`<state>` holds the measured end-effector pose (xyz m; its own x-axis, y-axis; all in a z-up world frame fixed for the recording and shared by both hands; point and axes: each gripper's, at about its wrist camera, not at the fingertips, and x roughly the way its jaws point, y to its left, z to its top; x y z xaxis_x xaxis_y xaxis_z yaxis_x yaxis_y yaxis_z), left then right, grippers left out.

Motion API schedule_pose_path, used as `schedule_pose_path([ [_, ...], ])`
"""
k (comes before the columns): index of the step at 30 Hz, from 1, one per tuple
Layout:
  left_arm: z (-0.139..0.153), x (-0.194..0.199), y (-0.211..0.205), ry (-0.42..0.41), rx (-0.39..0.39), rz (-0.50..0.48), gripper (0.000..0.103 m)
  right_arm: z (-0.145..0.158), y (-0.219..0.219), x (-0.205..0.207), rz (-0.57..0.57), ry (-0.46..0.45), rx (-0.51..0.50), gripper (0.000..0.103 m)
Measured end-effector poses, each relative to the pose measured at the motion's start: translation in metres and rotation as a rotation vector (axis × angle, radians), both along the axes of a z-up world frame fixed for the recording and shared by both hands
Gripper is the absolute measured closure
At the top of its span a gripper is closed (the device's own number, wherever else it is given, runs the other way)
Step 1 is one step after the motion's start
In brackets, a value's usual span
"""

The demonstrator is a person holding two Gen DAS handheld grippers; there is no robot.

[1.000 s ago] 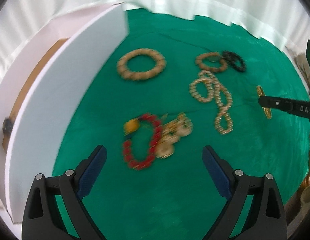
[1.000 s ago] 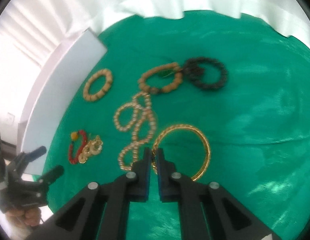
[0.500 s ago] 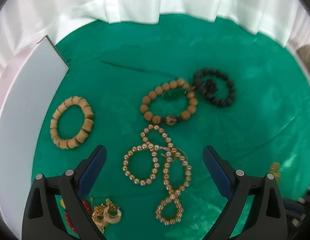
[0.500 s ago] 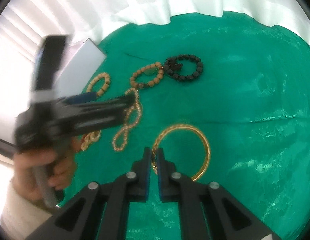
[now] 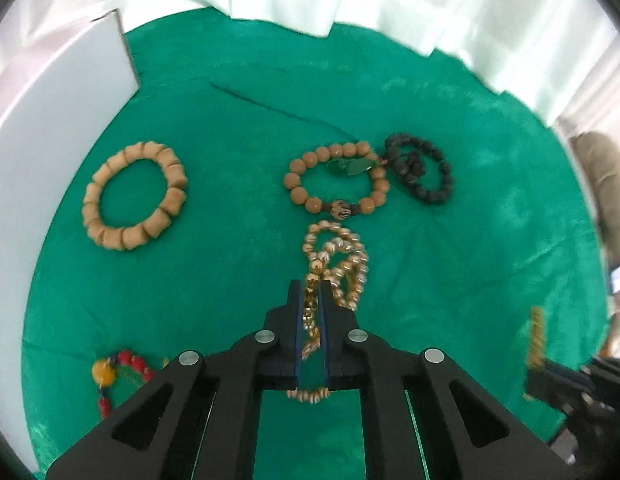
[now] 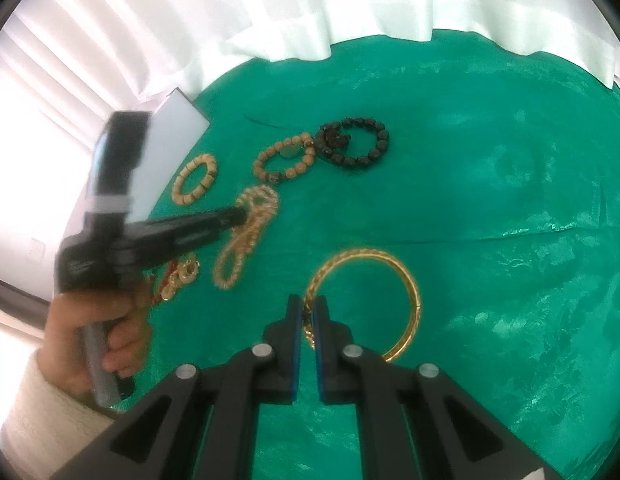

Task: Organize jewelry
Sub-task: 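Carry bangle and necklace into the white box and open both grippers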

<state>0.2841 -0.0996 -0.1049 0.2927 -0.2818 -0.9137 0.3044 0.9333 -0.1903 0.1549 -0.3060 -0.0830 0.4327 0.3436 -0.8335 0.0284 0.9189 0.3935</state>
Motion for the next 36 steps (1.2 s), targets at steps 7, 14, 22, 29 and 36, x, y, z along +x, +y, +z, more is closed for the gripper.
schedule_pose_path([
  [7,0.049,-0.028,0.031,-0.052,-0.102,0.017,0.099,0.012,0.010,0.002,0.021,-0.020,-0.003,0.097],
  [14,0.108,-0.060,0.066,-0.126,-0.176,0.044,0.098,0.024,0.033,0.003,0.064,-0.039,0.013,0.097],
  [22,0.173,-0.084,0.111,-0.214,-0.214,0.113,0.098,0.062,0.073,0.011,0.155,-0.084,0.030,0.097],
  [29,0.234,-0.091,0.189,-0.293,-0.195,0.222,0.098,0.107,0.125,0.034,0.266,-0.126,0.038,0.097],
  [36,0.263,-0.081,0.287,-0.352,-0.150,0.400,0.098,0.157,0.205,0.074,0.397,-0.195,0.030,0.097],
])
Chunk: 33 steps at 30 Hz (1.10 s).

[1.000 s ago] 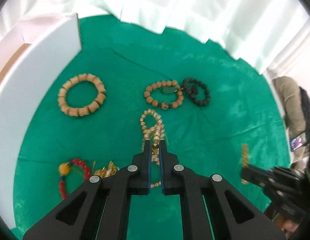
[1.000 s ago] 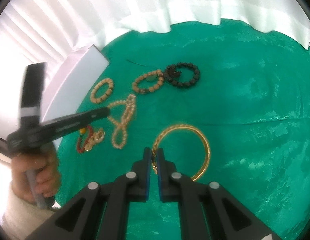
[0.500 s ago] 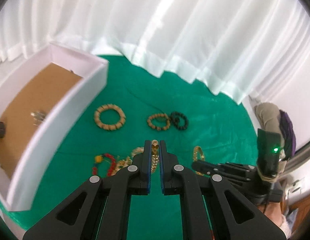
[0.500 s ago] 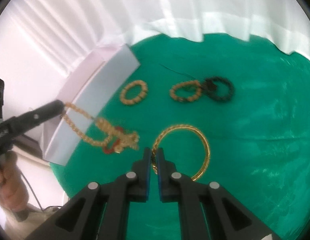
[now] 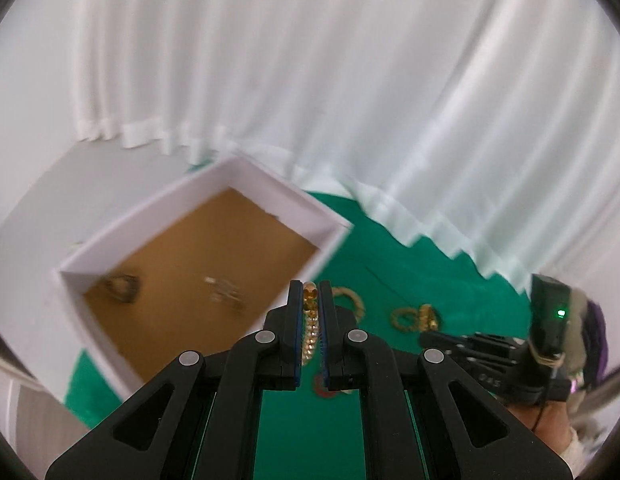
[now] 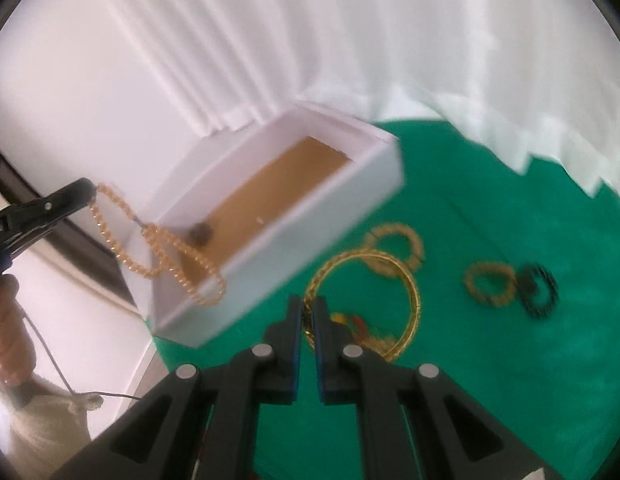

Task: Organize jewelry
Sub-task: 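Carry bangle and necklace into the white box and open both grippers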

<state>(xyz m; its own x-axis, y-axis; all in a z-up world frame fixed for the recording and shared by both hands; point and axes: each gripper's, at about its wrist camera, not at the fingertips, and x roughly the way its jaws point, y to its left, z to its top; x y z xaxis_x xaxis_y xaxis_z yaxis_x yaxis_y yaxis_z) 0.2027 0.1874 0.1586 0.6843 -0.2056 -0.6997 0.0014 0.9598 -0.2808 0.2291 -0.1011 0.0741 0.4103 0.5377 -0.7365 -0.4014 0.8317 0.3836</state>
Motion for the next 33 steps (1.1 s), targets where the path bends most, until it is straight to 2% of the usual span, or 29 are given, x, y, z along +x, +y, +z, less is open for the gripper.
schedule_pose_path([
  [6,-0.006,0.005,0.070,0.009,0.012,0.130,0.098,0.015,0.080,0.027,0.124,-0.024,0.040,0.097],
  [10,-0.023,0.009,0.097,0.041,0.030,0.185,0.098,0.009,0.128,0.039,0.185,-0.015,0.034,0.097],
  [15,-0.059,0.015,0.123,0.101,0.036,0.226,0.098,-0.013,0.182,0.054,0.242,0.020,-0.003,0.097],
  [24,-0.138,0.035,0.135,0.242,0.016,0.255,0.099,-0.073,0.247,0.072,0.287,0.084,-0.111,0.097],
  [29,-0.167,0.044,0.134,0.284,0.028,0.266,0.098,-0.097,0.269,0.076,0.286,0.099,-0.156,0.097],
  [32,-0.178,0.051,0.132,0.300,0.062,0.262,0.096,-0.108,0.275,0.078,0.279,0.103,-0.174,0.094],
  [33,-0.181,0.052,0.131,0.311,0.095,0.268,0.087,-0.110,0.275,0.078,0.274,0.105,-0.175,0.084],
])
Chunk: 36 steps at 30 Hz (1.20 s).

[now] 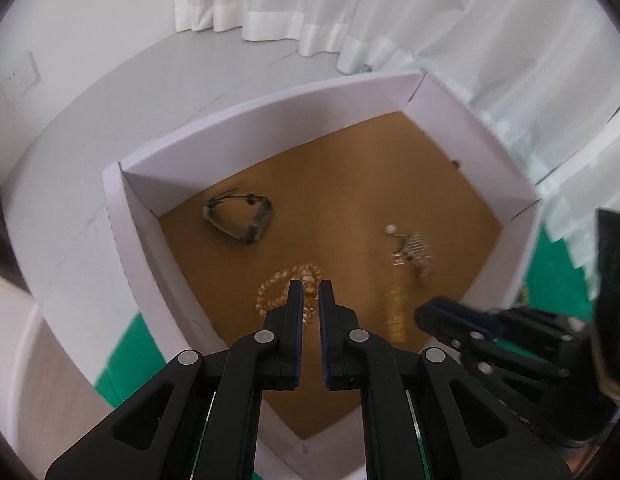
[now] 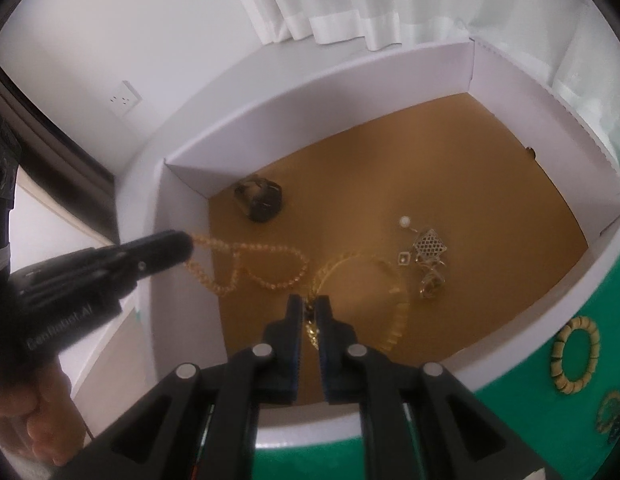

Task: Organize jewelry
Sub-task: 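Carry bangle and necklace into the white box and open both grippers, then withdraw both grippers from the box back over the table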

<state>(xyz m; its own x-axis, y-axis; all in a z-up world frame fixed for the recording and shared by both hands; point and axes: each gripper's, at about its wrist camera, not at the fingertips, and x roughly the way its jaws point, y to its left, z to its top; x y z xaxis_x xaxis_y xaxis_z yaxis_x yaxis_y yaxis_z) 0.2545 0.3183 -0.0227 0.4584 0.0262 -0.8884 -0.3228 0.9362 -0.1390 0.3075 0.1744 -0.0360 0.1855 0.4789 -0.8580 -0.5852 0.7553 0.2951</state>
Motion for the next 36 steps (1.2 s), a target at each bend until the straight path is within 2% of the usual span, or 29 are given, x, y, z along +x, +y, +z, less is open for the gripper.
schedule_pose_path([
  [1,-0.001,0.001,0.001,0.007,0.014,0.003,0.066,-0.001,-0.001,0.001,-0.011,0.002,-0.002,0.076],
  [2,0.000,-0.001,0.002,0.005,0.027,0.012,0.054,0.000,-0.005,0.002,-0.024,0.001,-0.002,0.064],
  [3,0.001,-0.004,0.003,-0.008,0.032,0.021,0.038,0.002,-0.008,0.002,-0.037,-0.009,0.002,0.062],
  [4,0.004,-0.007,0.005,-0.022,0.037,0.028,0.034,0.006,-0.012,0.001,-0.046,-0.024,0.006,0.062],
  [8,0.014,-0.016,0.010,-0.043,0.040,0.035,0.029,0.024,-0.026,-0.005,-0.064,-0.065,0.025,0.062],
  [10,0.023,-0.024,0.005,-0.063,0.071,0.027,0.026,0.033,-0.034,-0.010,-0.071,-0.083,0.029,0.059],
  [11,0.026,-0.026,0.002,-0.071,0.086,0.021,0.026,0.038,-0.038,-0.012,-0.077,-0.097,0.029,0.055],
  [16,0.042,-0.050,-0.029,-0.125,0.135,-0.038,0.021,0.062,-0.072,-0.033,-0.100,-0.160,0.033,0.054],
  [19,0.043,-0.068,-0.073,-0.153,0.145,-0.124,0.021,0.073,-0.104,-0.050,-0.120,-0.200,0.035,0.054],
  [25,0.021,-0.093,-0.169,-0.171,0.083,-0.290,0.019,0.074,-0.184,-0.087,-0.205,-0.254,0.008,0.053],
  [30,-0.009,-0.107,-0.262,-0.155,0.047,-0.429,0.019,0.056,-0.268,-0.123,-0.340,-0.282,-0.035,0.053],
  [34,-0.029,-0.113,-0.315,-0.139,0.024,-0.504,0.019,0.031,-0.324,-0.149,-0.449,-0.277,-0.071,0.053],
  [36,-0.038,-0.117,-0.339,-0.140,0.040,-0.540,0.019,0.019,-0.343,-0.161,-0.491,-0.284,-0.099,0.053],
])
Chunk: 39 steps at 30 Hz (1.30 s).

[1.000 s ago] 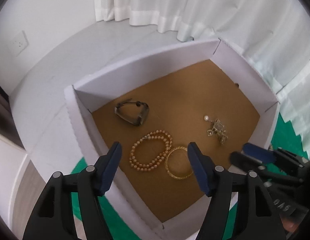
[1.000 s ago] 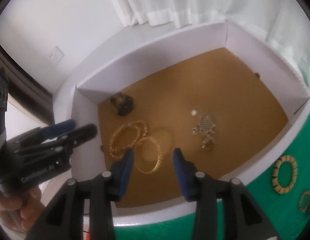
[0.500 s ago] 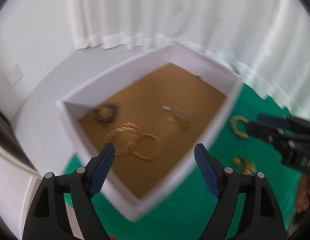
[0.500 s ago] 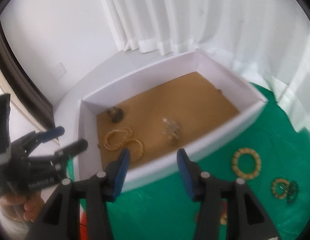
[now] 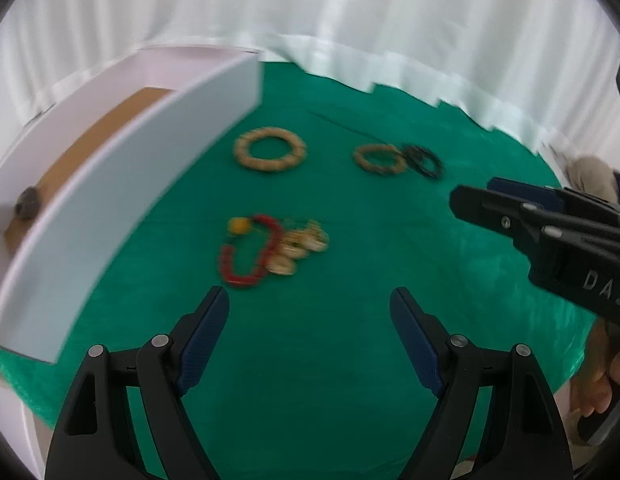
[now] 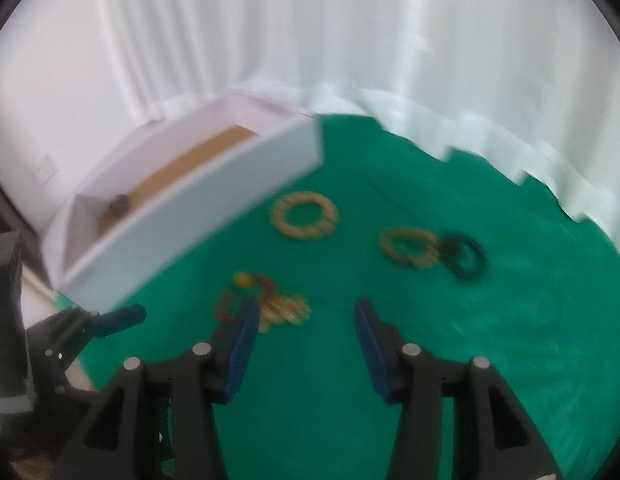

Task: Organize jewelry
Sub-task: 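Withdraw both grippers from the box back over the table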

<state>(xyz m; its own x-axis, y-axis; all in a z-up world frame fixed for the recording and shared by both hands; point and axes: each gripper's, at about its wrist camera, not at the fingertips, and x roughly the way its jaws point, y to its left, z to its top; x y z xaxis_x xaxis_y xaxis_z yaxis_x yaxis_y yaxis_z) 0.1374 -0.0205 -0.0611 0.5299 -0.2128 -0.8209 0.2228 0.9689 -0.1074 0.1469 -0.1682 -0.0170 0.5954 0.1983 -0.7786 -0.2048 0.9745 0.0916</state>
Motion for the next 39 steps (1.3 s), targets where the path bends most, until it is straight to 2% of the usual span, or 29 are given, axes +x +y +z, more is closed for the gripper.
schedule_pose_path([
  [3,-0.012,-0.007,-0.031,-0.018,0.033,-0.039,0.019,-0.021,-0.033,-0.018,-0.075,0.000,-0.056,0.053],
  [7,-0.025,-0.011,-0.048,-0.017,0.012,-0.071,0.019,-0.043,-0.063,-0.035,-0.155,-0.008,-0.083,0.053],
  [9,-0.032,-0.010,-0.054,-0.014,0.031,-0.075,0.019,-0.057,-0.078,-0.043,-0.205,-0.005,-0.088,0.053],
  [16,-0.048,-0.023,-0.053,-0.040,0.051,-0.060,0.017,-0.087,-0.106,-0.061,-0.307,0.040,0.020,0.053],
  [21,-0.054,-0.029,-0.054,-0.060,0.050,-0.065,0.017,-0.091,-0.106,-0.067,-0.340,0.039,0.017,0.053],
  [25,-0.050,-0.037,-0.053,-0.108,0.071,-0.062,0.015,-0.086,-0.104,-0.070,-0.349,0.021,0.018,0.053],
  [29,-0.046,-0.048,-0.048,-0.150,0.064,-0.041,0.012,-0.080,-0.103,-0.073,-0.339,0.010,0.027,0.045],
  [34,-0.040,-0.052,-0.053,-0.130,0.020,-0.094,0.011,-0.075,-0.099,-0.076,-0.327,0.003,0.033,0.043],
  [36,-0.039,-0.053,-0.056,-0.114,0.010,-0.120,0.009,-0.073,-0.096,-0.078,-0.319,-0.007,0.035,0.036],
  [39,-0.040,-0.053,-0.057,-0.090,0.015,-0.127,0.008,-0.071,-0.092,-0.081,-0.312,-0.014,0.033,0.033],
])
